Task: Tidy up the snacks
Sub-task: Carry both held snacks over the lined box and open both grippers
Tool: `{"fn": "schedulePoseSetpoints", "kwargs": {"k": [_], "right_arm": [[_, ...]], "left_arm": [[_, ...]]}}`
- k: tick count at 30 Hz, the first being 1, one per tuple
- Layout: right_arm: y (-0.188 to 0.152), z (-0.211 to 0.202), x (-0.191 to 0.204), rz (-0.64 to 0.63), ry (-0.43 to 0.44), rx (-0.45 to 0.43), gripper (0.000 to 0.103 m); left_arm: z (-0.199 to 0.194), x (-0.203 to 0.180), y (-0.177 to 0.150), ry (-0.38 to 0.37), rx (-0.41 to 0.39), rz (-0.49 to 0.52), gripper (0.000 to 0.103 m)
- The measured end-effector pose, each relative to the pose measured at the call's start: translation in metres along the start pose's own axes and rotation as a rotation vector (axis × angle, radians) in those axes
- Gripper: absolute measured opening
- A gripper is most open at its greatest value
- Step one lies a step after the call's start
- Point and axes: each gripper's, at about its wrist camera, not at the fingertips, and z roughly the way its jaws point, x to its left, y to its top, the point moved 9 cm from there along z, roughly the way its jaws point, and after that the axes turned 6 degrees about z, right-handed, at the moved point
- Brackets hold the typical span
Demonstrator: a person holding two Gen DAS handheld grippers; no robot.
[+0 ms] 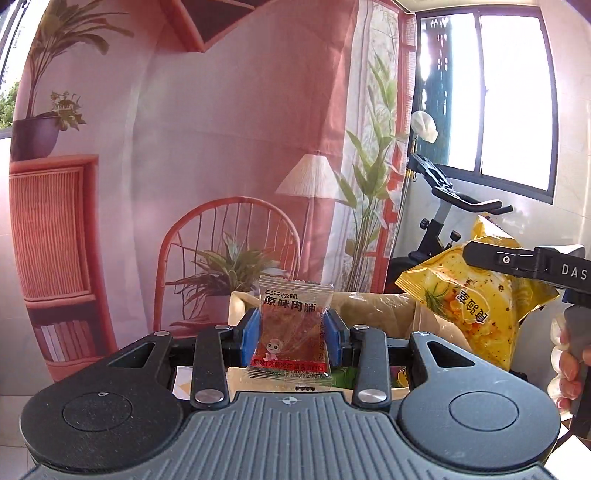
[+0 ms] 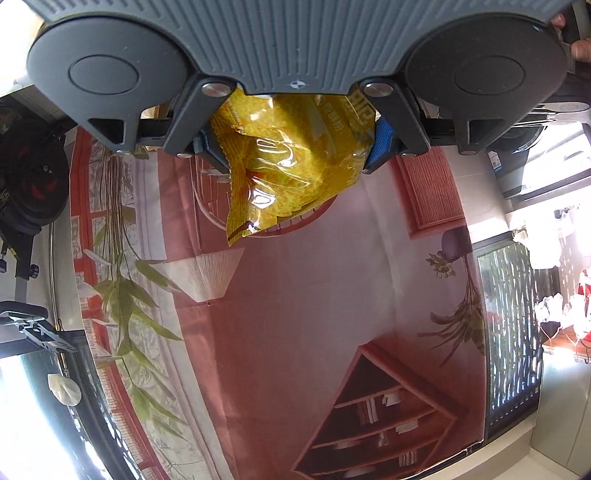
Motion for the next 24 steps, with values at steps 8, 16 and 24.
{"fn": "schedulePoseSetpoints", "kwargs": {"k": [8,16,24], "right_arm": [[-0.030,0.059,-0.029,-0.016,-0.133,0.042,0.077],[-0.049,0.069,-0.049,0.036,-0.174,0.096,0.095],[-0.046,0.037,-0.040,0.049,-0.107,0.083,0.103]], "left_arm": [[0.076,-0.010,0.003,-0.004,0.076,-0.037,0.040],[0.085,-0.007,-0.007,0.010,0.109,-0.005,0.056],[0.055,0.018,-0.018,0.038,0.155,-0.020,0.067]]}}
